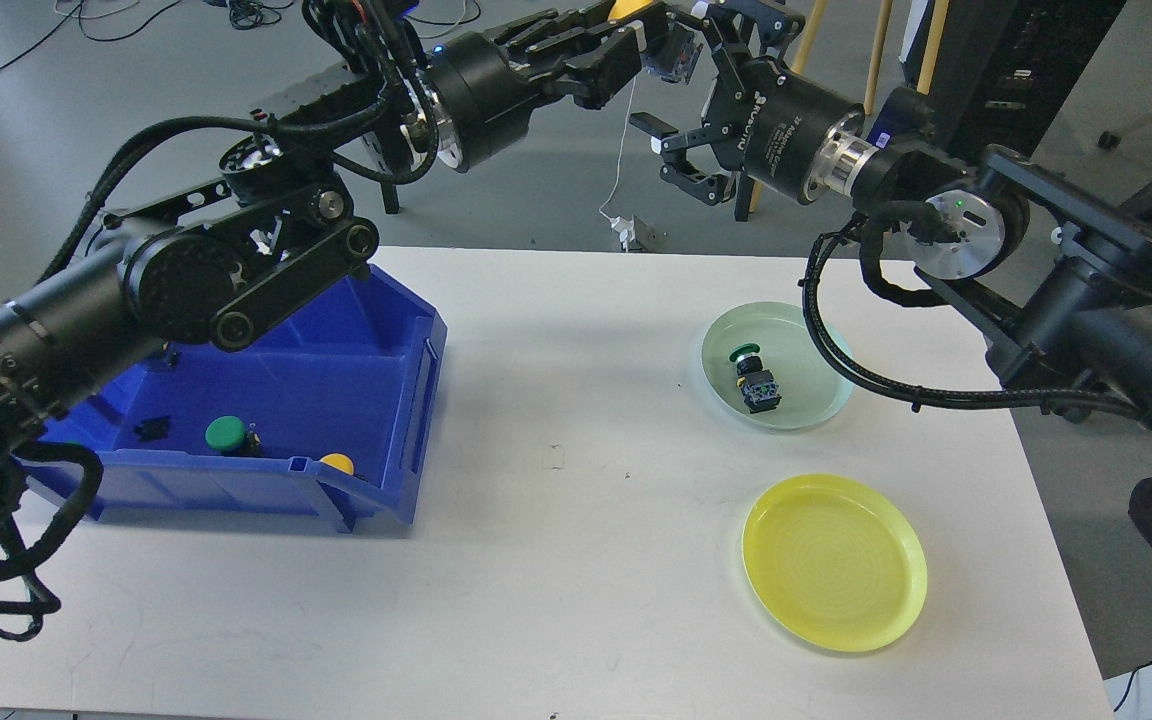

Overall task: Pass button and place on color plate
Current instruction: 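Raise the button and hand it from the left gripper to the right gripper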

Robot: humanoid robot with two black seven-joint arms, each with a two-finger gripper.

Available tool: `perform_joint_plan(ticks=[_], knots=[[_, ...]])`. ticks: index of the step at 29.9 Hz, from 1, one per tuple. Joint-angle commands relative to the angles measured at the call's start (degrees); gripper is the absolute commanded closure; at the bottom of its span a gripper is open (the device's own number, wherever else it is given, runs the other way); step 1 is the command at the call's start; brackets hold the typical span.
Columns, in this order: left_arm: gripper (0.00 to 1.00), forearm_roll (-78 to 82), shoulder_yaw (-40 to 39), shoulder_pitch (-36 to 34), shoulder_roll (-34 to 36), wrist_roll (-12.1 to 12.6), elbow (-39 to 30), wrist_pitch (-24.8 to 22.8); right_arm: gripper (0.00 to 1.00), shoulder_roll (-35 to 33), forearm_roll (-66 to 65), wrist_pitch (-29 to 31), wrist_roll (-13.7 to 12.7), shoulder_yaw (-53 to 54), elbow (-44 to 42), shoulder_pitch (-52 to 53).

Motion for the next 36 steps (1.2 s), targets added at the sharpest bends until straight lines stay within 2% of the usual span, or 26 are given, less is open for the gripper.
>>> perform_joint_plan(ticks=[1, 13, 21, 28, 36], knots=[[0.72, -0.62, -0.24, -0.07, -0.51, 0.18, 0.05, 0.19, 0.12, 0.02, 0.06, -0.08, 0.10, 0.65, 0.01, -0.07], [0.72, -4.58, -0.77, 0.02, -2.27, 0.80, 0.13, 0.19, 0.13, -0.16, 0.23, -0.78, 0.36, 1.44, -0.16, -0.16], [0.72, -4.75, -0.94, 0.02, -2.44, 0.71, 4.61, 0.27, 0.23, -0.42, 0.32, -0.60, 0.36, 2.23, 0.01, -0.16], [0.72, -4.75, -0.94, 0.28, -2.71, 0.62, 4.88, 0.28, 0.35, -0.34, 0.23, -0.60, 0.19, 2.23, -0.07, -0.16], [0.72, -5.98, -0.94, 0.28, -3.32, 0.62, 4.79, 0.36, 0.42, -0.42, 0.06, -0.69, 0.10, 2.14, -0.34, -0.25]])
